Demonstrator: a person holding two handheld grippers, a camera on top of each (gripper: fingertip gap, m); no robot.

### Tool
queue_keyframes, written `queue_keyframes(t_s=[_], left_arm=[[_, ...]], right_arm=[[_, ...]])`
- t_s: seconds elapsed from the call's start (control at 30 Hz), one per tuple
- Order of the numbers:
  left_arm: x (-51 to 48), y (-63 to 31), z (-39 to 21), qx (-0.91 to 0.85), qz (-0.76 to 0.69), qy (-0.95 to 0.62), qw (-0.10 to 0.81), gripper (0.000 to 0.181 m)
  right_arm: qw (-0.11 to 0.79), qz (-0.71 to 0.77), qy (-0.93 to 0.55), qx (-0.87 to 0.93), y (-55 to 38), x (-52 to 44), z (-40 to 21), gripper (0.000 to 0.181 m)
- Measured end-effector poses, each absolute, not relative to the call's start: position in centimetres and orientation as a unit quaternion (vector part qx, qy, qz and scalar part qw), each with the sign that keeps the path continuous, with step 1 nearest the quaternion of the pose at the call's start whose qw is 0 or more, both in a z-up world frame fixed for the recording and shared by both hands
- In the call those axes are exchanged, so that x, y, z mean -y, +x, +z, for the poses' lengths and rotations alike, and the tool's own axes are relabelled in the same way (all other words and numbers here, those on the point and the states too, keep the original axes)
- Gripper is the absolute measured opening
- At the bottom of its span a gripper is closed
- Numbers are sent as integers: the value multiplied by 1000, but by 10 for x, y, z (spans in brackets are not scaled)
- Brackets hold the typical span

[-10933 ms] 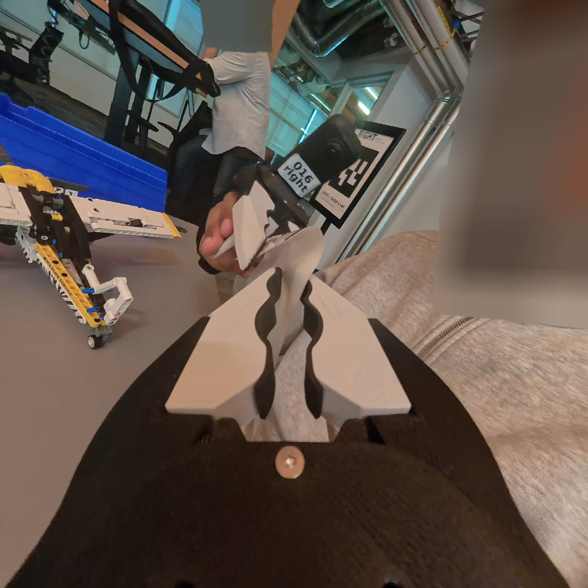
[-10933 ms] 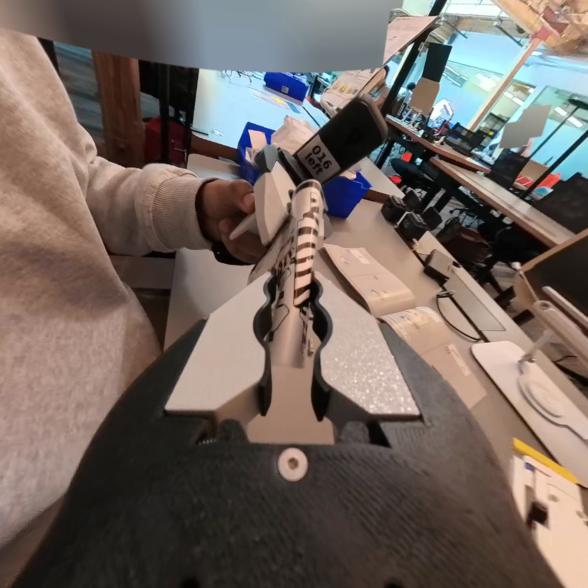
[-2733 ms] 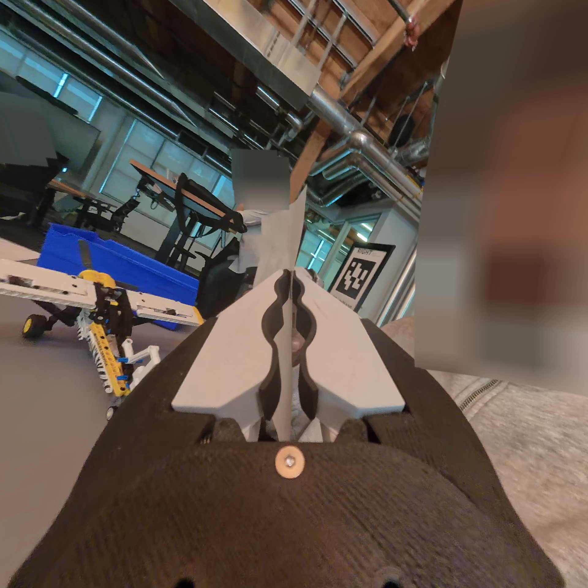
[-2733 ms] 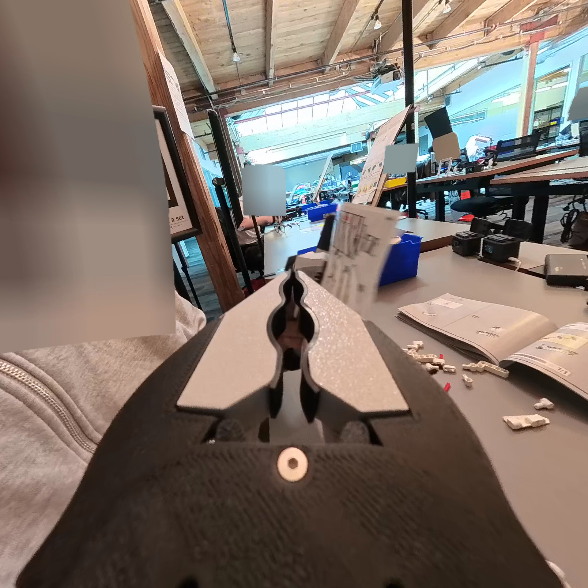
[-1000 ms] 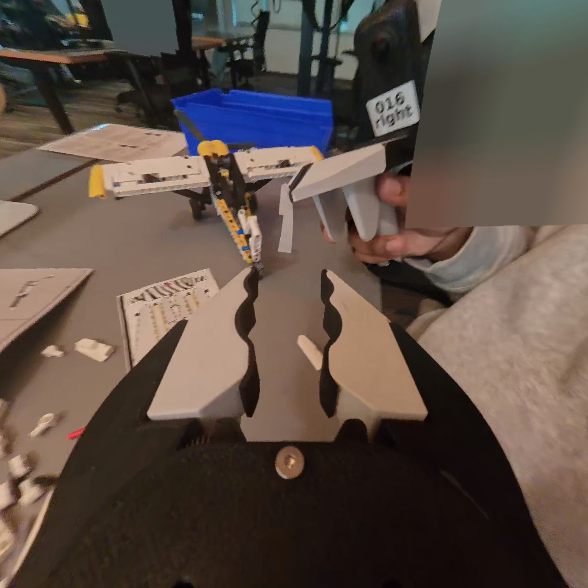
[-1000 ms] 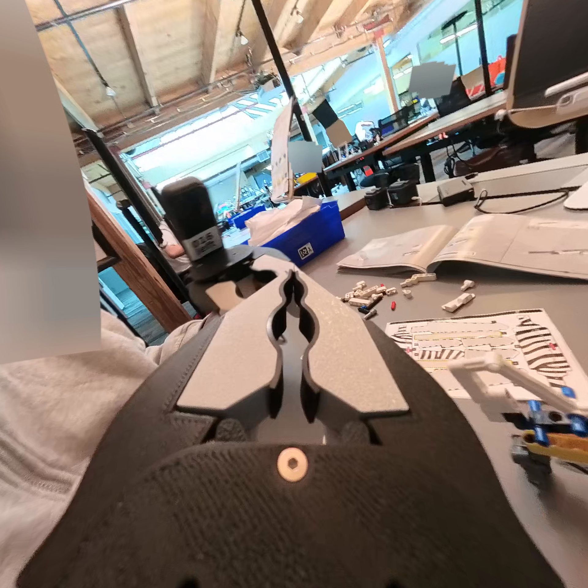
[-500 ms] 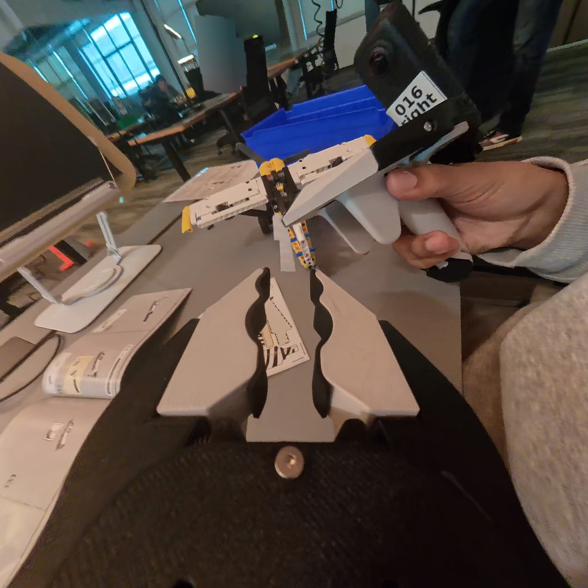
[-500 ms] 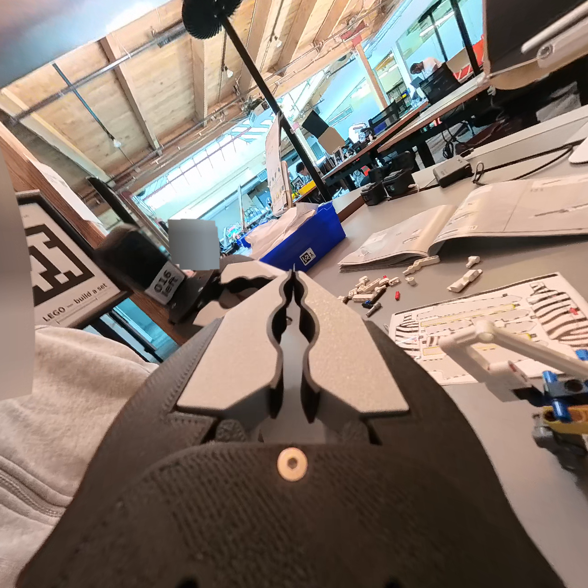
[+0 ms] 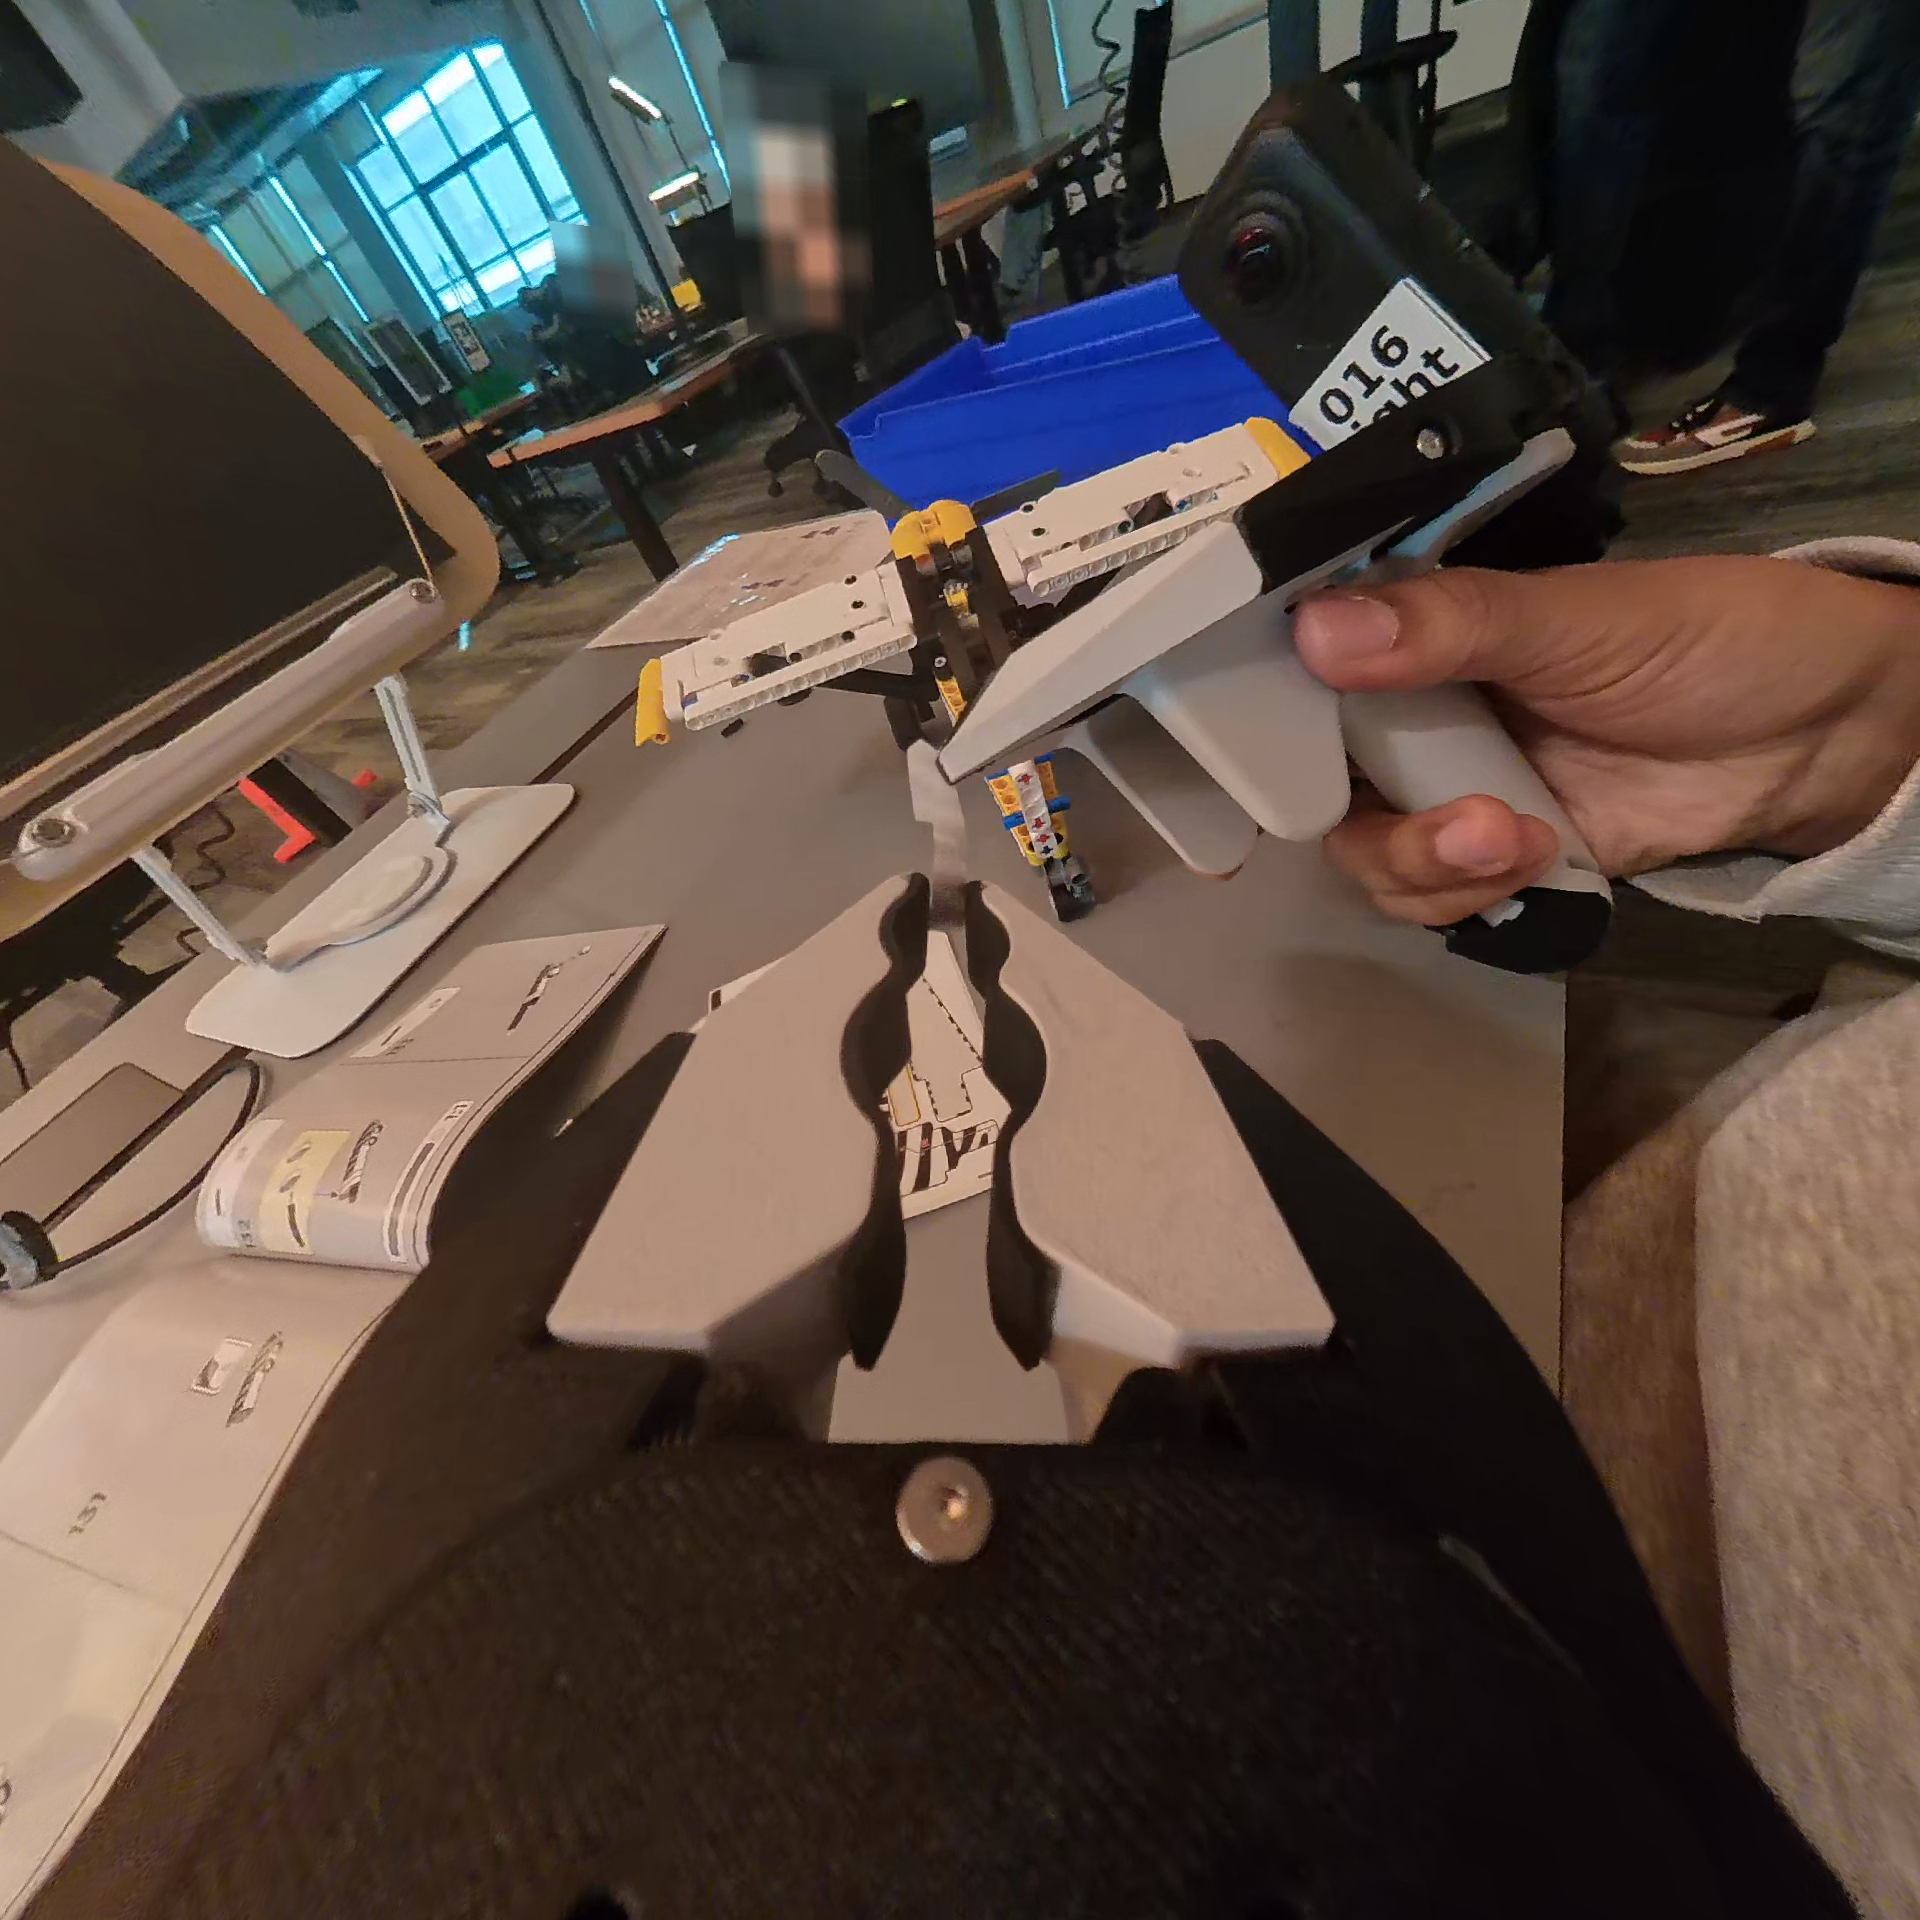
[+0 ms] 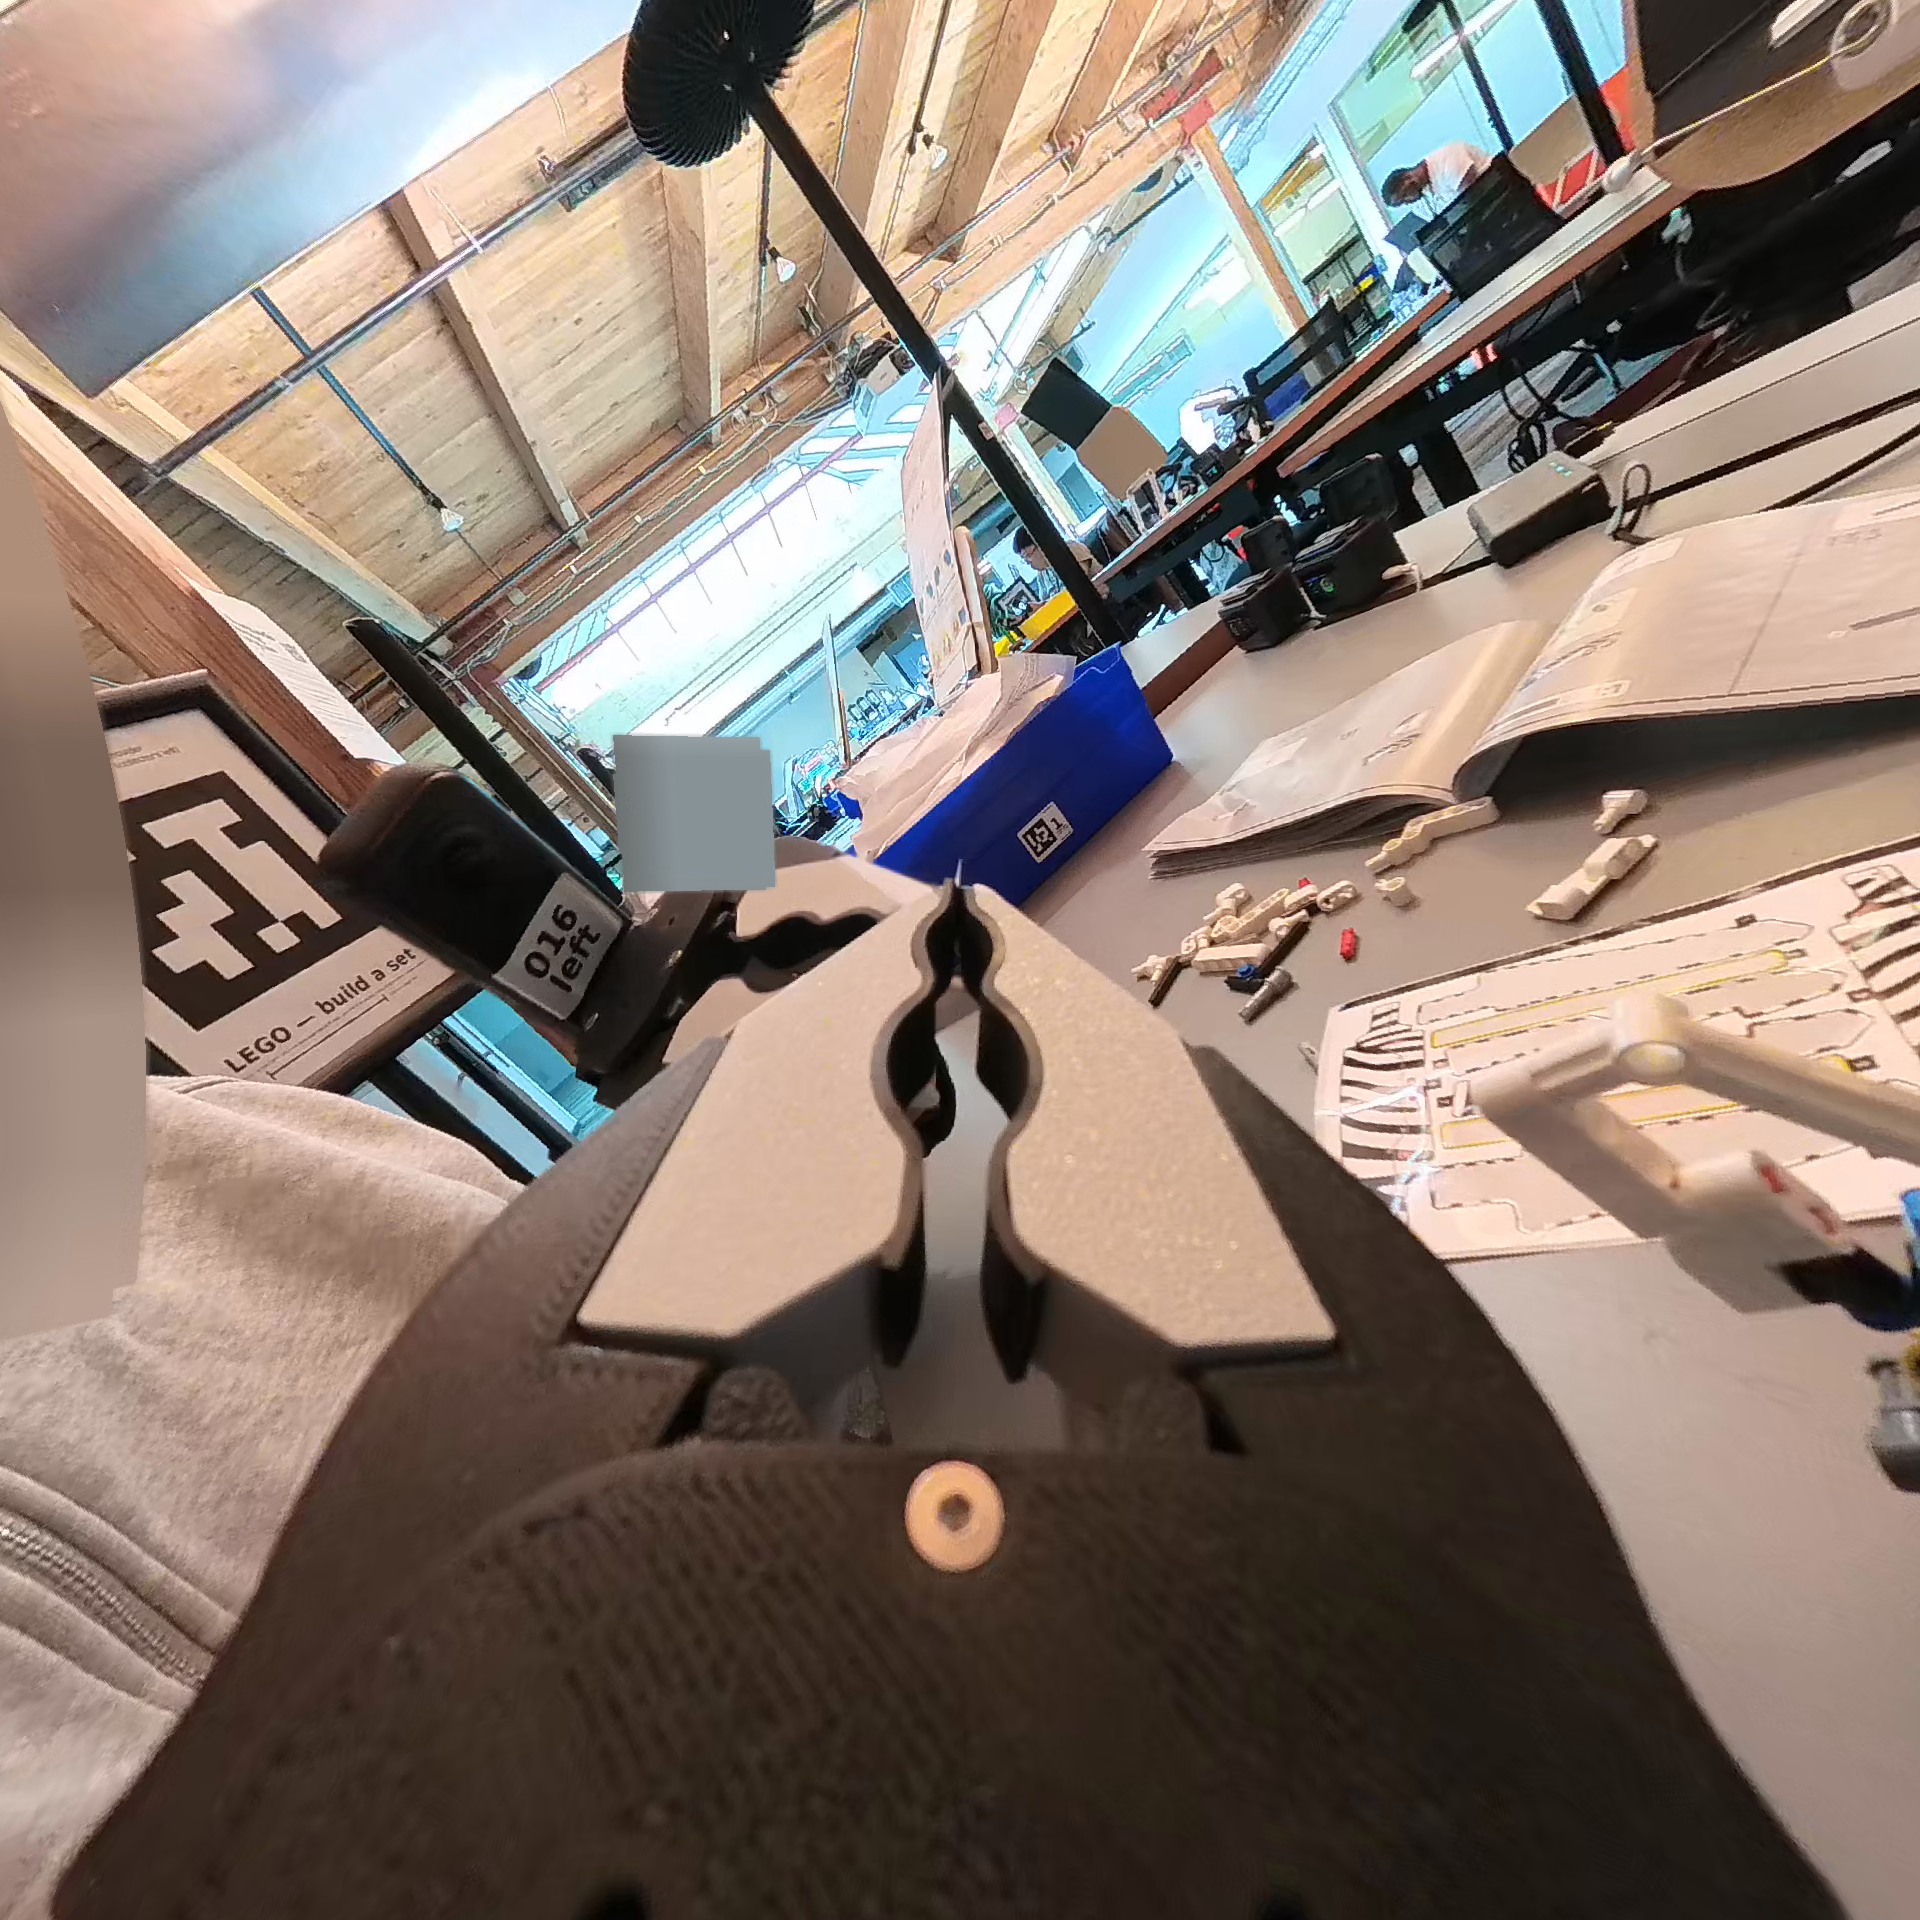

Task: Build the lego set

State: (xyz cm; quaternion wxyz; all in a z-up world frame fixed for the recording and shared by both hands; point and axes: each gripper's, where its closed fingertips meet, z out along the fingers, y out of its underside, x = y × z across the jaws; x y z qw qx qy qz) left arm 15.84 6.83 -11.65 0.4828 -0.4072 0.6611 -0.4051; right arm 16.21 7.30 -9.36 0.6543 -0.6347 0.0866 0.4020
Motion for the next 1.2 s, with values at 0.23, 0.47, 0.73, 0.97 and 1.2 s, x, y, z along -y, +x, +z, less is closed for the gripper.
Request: queue_keyframes(t_s=[0.23, 0.47, 0.73, 0.97, 1.2], left_arm=[[-64, 156, -114, -659, -428, -406, 466, 0], [-60, 152, -105, -609, -562, -438, 348, 0], [-63, 139, -89, -444, -778, -442, 36, 0], [-49, 139, -92, -491, -759, -418, 94, 18], [-40, 132, -78, -480, -787, -382, 69, 12]], right_arm=[[658, 399, -634, -79, 162, -72, -92, 4], [677, 377, -630, -51, 165, -65, -86, 24], [716, 247, -650, 55, 168, -50, -73, 31], [718, 298, -628, 32, 172, -46, -68, 28], [705, 339, -622, 38, 161, -47, -70, 30]])
